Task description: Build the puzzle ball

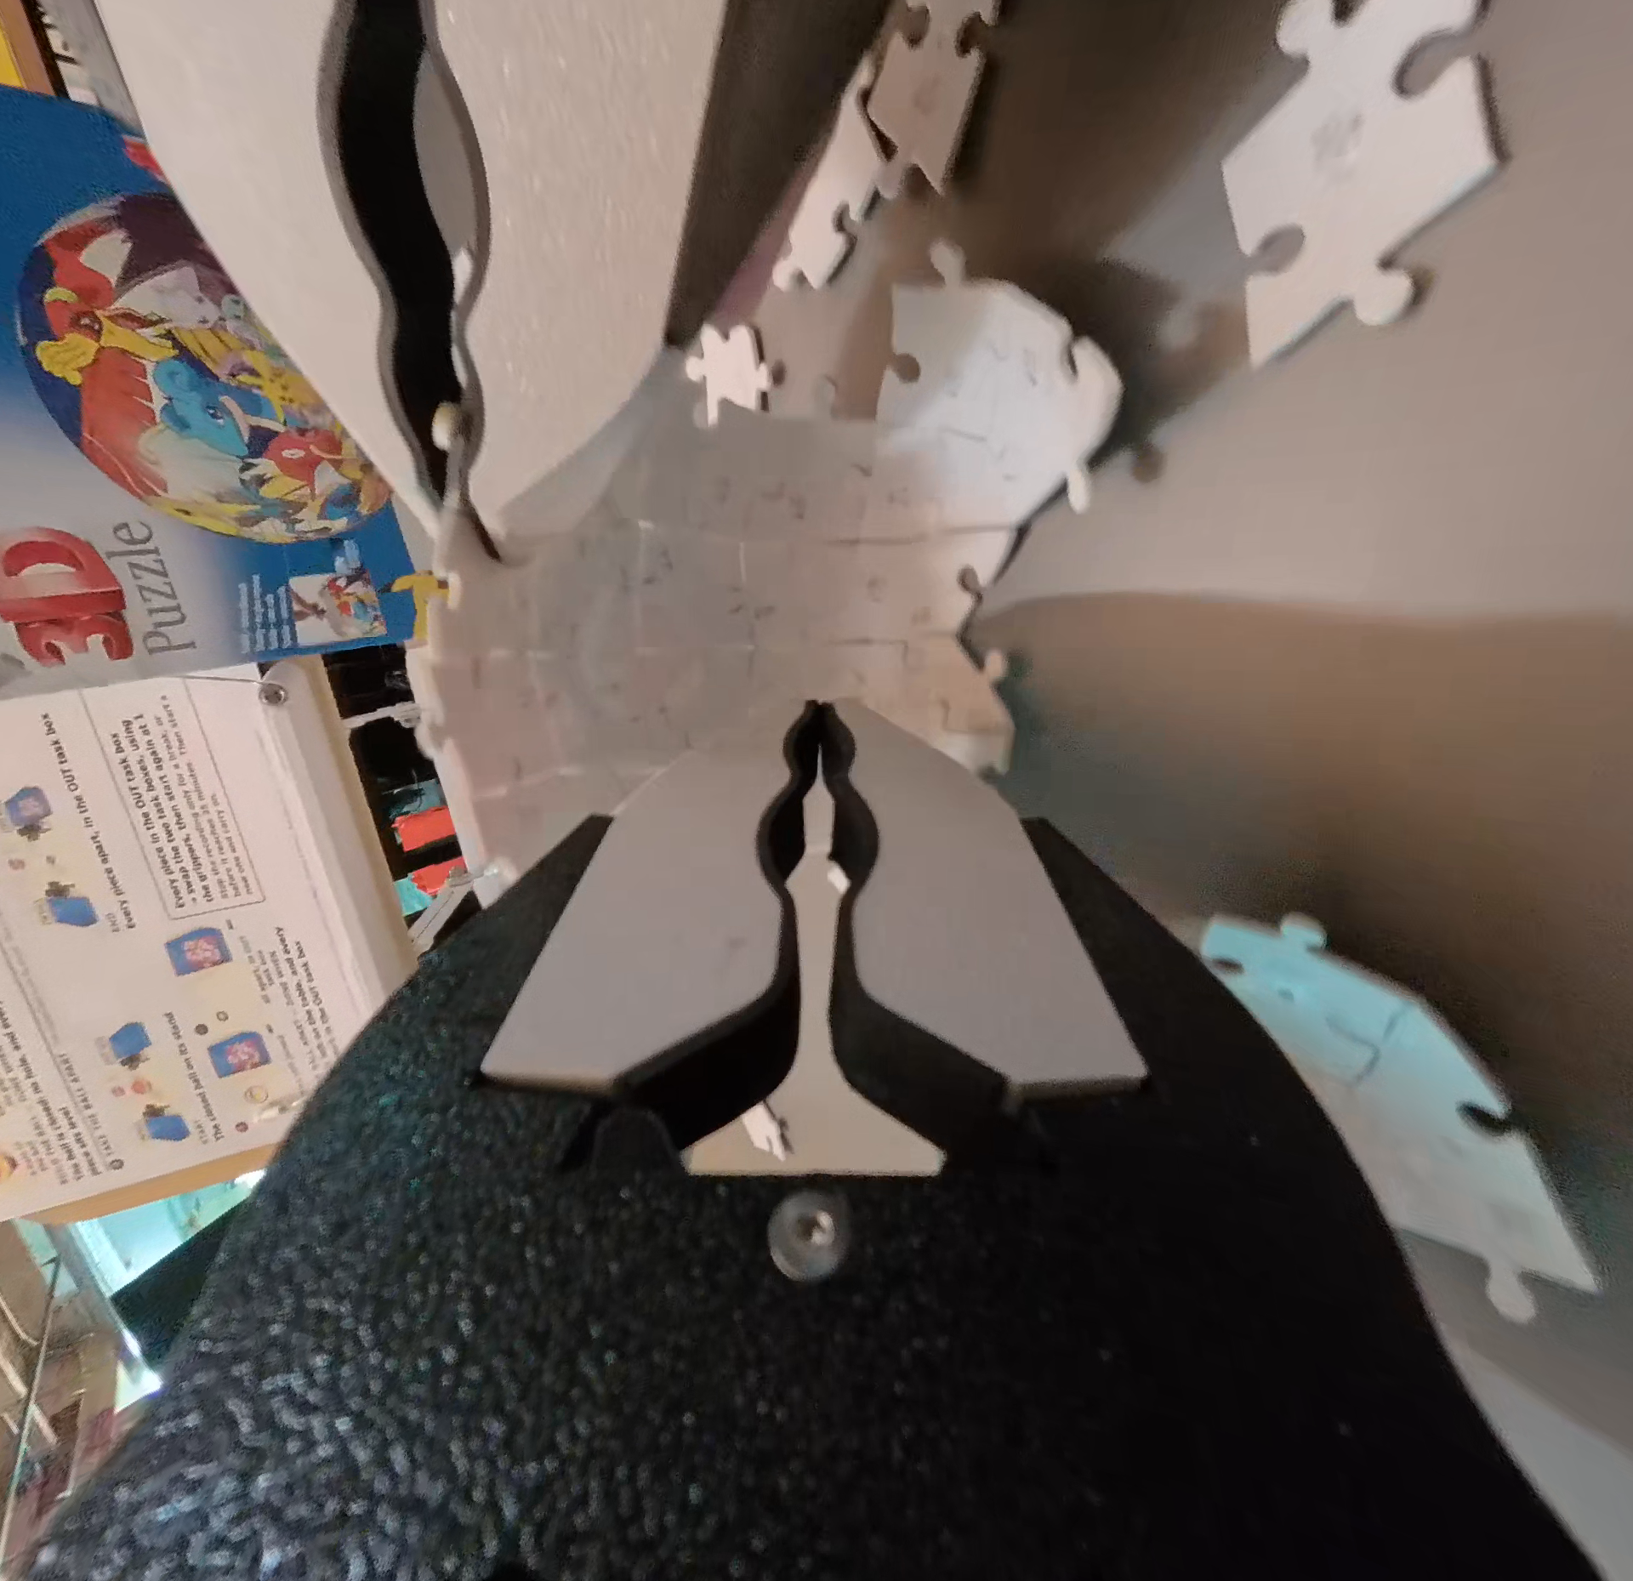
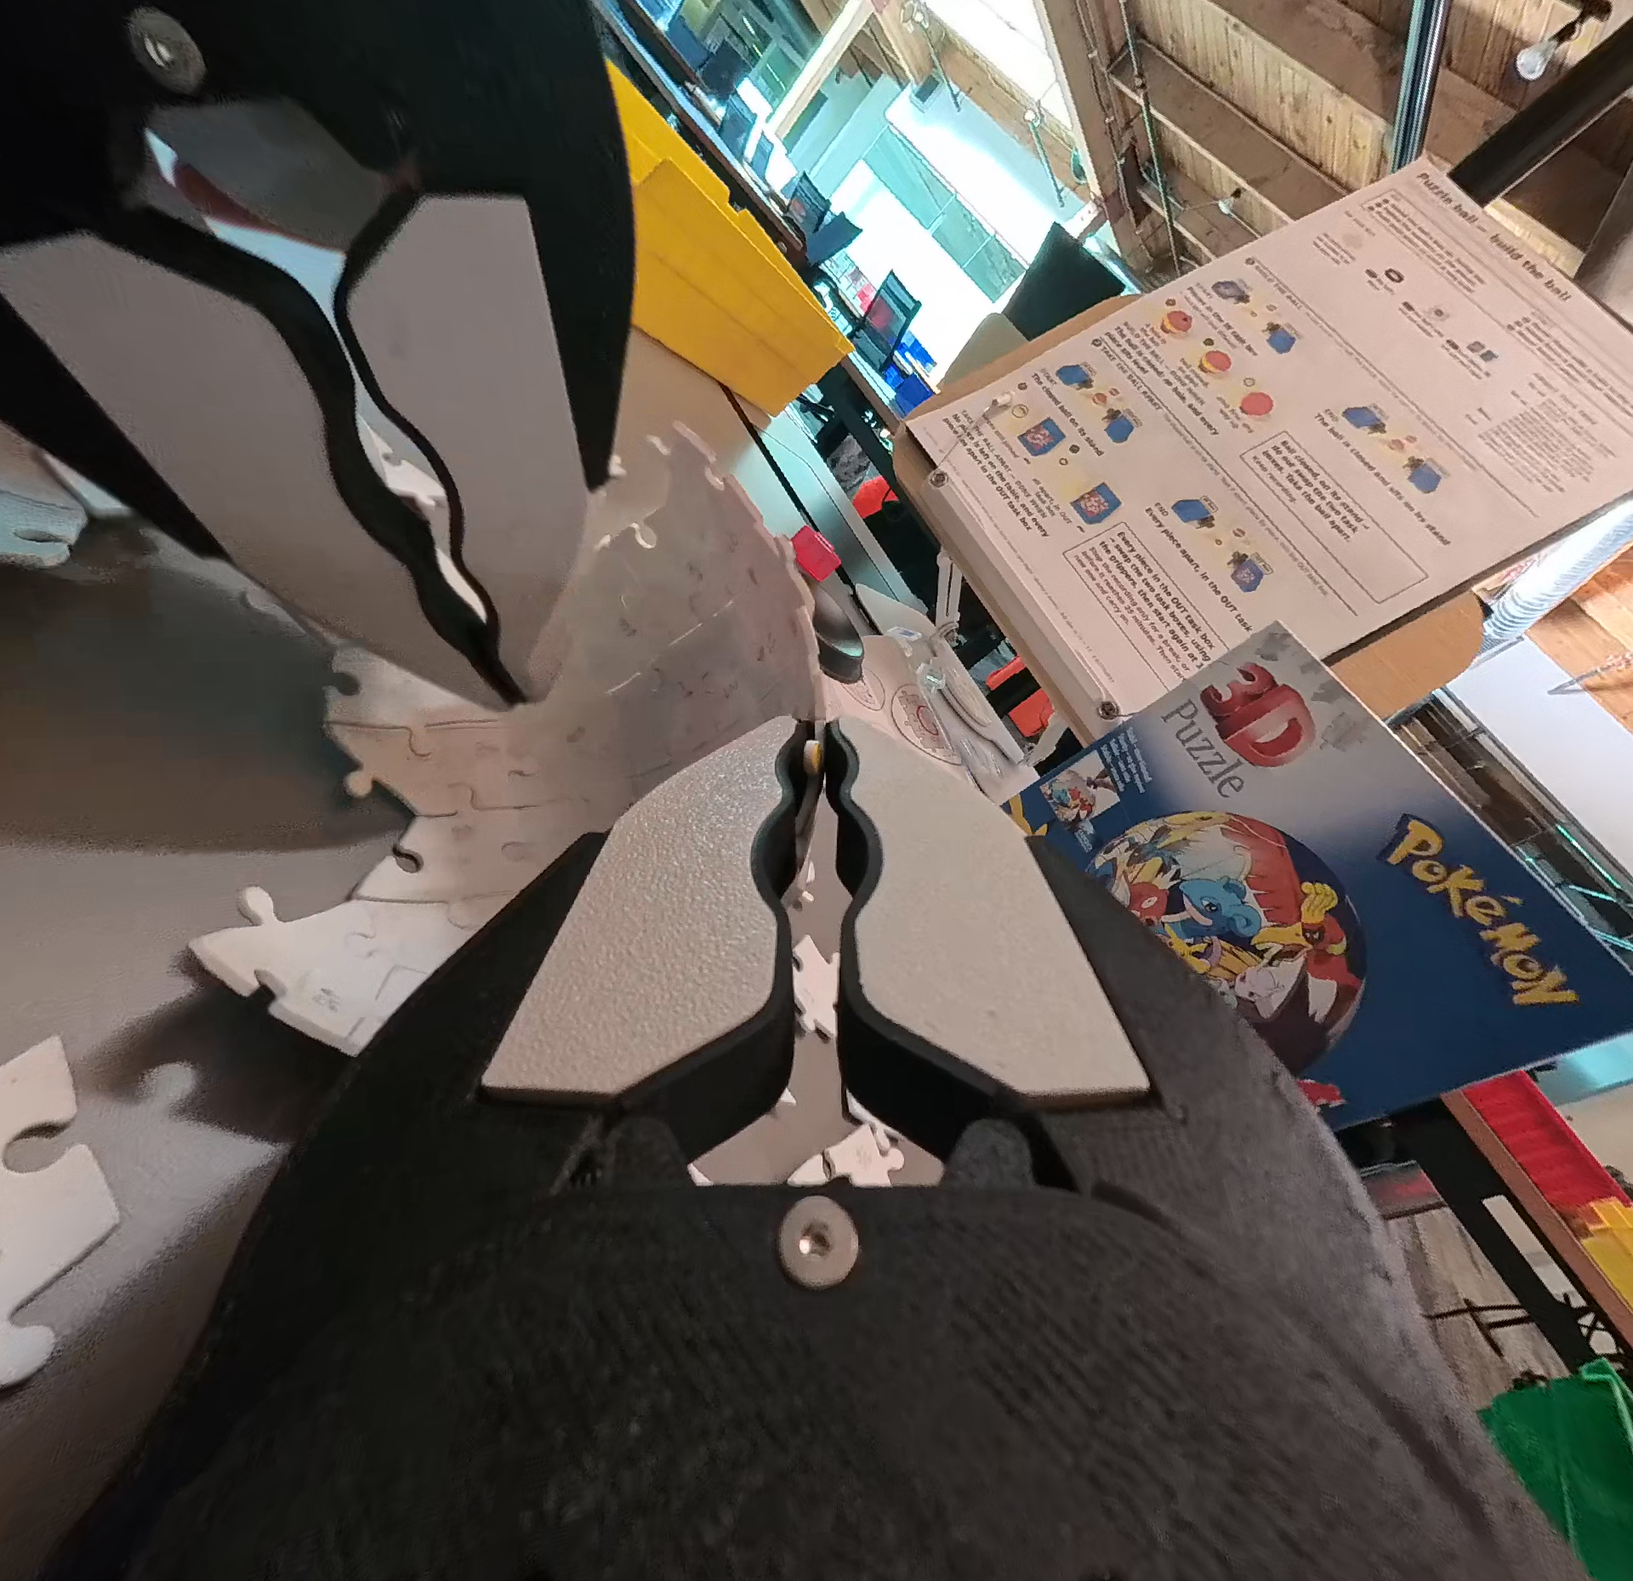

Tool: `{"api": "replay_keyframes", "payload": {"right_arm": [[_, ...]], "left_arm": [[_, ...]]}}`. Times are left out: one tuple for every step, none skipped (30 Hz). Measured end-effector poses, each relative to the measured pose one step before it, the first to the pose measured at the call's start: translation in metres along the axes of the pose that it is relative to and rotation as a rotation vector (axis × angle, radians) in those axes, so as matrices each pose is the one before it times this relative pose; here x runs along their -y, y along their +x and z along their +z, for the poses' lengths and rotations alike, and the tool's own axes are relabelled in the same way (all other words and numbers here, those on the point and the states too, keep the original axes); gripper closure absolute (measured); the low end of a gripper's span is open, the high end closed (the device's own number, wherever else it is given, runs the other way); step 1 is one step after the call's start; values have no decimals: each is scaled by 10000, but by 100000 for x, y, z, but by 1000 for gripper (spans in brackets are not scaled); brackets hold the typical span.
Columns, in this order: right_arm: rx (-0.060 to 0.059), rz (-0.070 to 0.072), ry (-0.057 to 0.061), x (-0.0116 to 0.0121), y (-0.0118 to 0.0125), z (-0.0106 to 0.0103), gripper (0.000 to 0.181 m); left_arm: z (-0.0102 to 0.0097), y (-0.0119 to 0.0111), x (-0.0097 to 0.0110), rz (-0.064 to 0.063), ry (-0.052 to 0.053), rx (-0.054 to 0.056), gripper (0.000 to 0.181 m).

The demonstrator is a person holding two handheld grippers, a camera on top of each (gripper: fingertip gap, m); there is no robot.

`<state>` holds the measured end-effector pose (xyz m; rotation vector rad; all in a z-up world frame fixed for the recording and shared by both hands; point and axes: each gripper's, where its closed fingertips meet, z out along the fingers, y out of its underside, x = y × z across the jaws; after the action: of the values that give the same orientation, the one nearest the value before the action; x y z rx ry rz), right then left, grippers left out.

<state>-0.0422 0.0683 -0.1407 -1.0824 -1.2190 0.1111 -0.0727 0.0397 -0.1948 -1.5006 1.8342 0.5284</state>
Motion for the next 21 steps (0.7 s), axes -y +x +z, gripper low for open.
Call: {"api": "replay_keyframes", "payload": {"right_arm": [[-2, -69, -19, 24, -22, 35, 178], [5, -60, -19, 11, -10, 30, 178], [14, -38, -21, -3, 2, 30, 178], [12, -40, -25, -21, 6, 48, 178], [12, -44, -38, -40, 29, 50, 178], [23, -45, -44, -44, 14, 68, 178], [39, -46, -42, -38, 19, 80, 178], [66, -73, -46, -51, 3, 119, 178], [78, -65, -64, -88, 31, 163, 177], [68, -38, -64, -126, 49, 171, 177], [61, 12, -40, -126, 36, 164, 177], [41, 60, -18, -106, 34, 150, 177], [20, 48, -5, -53, 13, 97, 177], [5, 43, 37, 17, -6, 35, 177], [-2, 73, 49, 35, -13, 6, 177], [-13, 80, 29, 10, 2, 20, 177], [-7, 96, 35, -8, 6, 12, 177], [9, 124, 48, -18, 7, 6, 177], [28, 129, 68, 22, 1, -27, 177], [29, 100, 45, -13, 18, -29, 177], [18, 72, 9, -60, 28, -29, 177]], "left_arm": [[319, 8, 359, -66, 65, -25, 181], [334, 17, 290, -97, 51, -27, 181], [352, 85, 167, -116, 7, -69, 181], [326, 189, 75, -66, -27, -131, 181], [272, 159, 12, -2, -45, -122, 181], [224, 50, -4, 20, -45, -62, 181], [189, 22, 0, 1, -39, -79, 181], [164, 126, 26, -34, -18, -168, 181], [155, 161, 45, -51, 15, -201, 181], [150, 61, 68, -40, 31, -143, 181], [89, -54, 62, -6, 29, -69, 181], [31, -153, 60, 7, 19, -14, 181], [13, -180, 88, -4, 36, -8, 181], [20, -107, 133, -9, 81, -53, 181], [36, 0, 154, 3, 110, -119, 181], [54, 55, 154, 29, 112, -144, 181], [67, 96, 128, 67, 95, -159, 181], [80, 142, 40, 84, 53, -192, 181], [125, 139, -77, 67, -21, -182, 181], [142, 46, -156, 61, -68, -127, 181], [108, -6, -124, 60, -40, -85, 181]]}}
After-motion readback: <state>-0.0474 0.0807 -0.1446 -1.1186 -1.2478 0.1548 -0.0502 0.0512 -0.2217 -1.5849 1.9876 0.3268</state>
